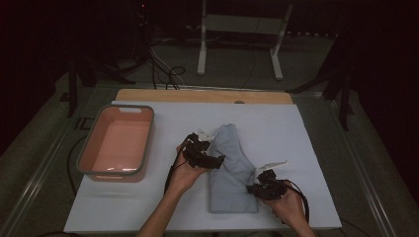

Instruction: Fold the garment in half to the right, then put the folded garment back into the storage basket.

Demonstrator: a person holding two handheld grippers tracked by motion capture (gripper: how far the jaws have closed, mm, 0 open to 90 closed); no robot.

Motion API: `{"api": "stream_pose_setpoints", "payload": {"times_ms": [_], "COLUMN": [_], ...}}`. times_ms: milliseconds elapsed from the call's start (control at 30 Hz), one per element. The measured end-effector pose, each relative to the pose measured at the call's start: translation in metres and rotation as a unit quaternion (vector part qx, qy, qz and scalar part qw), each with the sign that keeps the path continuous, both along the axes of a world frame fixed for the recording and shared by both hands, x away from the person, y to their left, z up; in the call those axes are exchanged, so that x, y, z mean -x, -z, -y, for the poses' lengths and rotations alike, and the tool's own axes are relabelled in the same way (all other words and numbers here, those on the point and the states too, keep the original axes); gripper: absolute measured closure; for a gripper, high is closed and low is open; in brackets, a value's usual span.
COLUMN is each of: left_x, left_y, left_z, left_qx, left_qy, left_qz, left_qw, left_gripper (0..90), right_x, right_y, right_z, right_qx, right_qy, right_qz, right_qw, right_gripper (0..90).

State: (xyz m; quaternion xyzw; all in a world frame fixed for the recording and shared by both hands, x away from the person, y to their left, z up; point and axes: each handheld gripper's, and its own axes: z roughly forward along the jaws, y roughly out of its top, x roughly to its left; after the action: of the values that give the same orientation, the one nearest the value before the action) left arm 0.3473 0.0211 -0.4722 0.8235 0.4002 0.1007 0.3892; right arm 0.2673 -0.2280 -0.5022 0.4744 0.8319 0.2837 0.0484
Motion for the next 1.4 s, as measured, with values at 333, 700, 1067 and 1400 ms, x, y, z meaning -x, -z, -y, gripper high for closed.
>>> {"api": "stream_pose_setpoints", "payload": {"times_ms": [333, 700, 1067, 1400], "left_x": [-0.011, -0.021, -0.027, -0.032], "left_y": [0.003, 0.006, 0.01, 0.014], "left_z": [-0.006, -0.01, -0.009, -0.009], "left_qx": [0.012, 0.025, 0.031, 0.041], "left_qy": [-0.011, -0.02, -0.027, -0.035], "left_qz": [-0.007, -0.016, -0.026, -0.037], "left_qw": [0.9998, 0.9994, 0.9988, 0.9979], "left_gripper": [19.0, 21.2, 21.6, 22.7], "right_x": [0.0, 0.0, 0.0, 0.0], "right_y": [0.001, 0.001, 0.002, 0.002], "right_z": [0.001, 0.001, 0.001, 0.001], "right_qx": [-0.003, -0.004, -0.004, -0.005], "right_qy": [-0.001, 0.0, 0.002, 0.002], "right_qz": [0.002, 0.002, 0.003, 0.003], "right_qw": [1.0, 1.0, 1.0, 1.0], "right_gripper": [83.3, 83.2, 83.2, 83.1]}}
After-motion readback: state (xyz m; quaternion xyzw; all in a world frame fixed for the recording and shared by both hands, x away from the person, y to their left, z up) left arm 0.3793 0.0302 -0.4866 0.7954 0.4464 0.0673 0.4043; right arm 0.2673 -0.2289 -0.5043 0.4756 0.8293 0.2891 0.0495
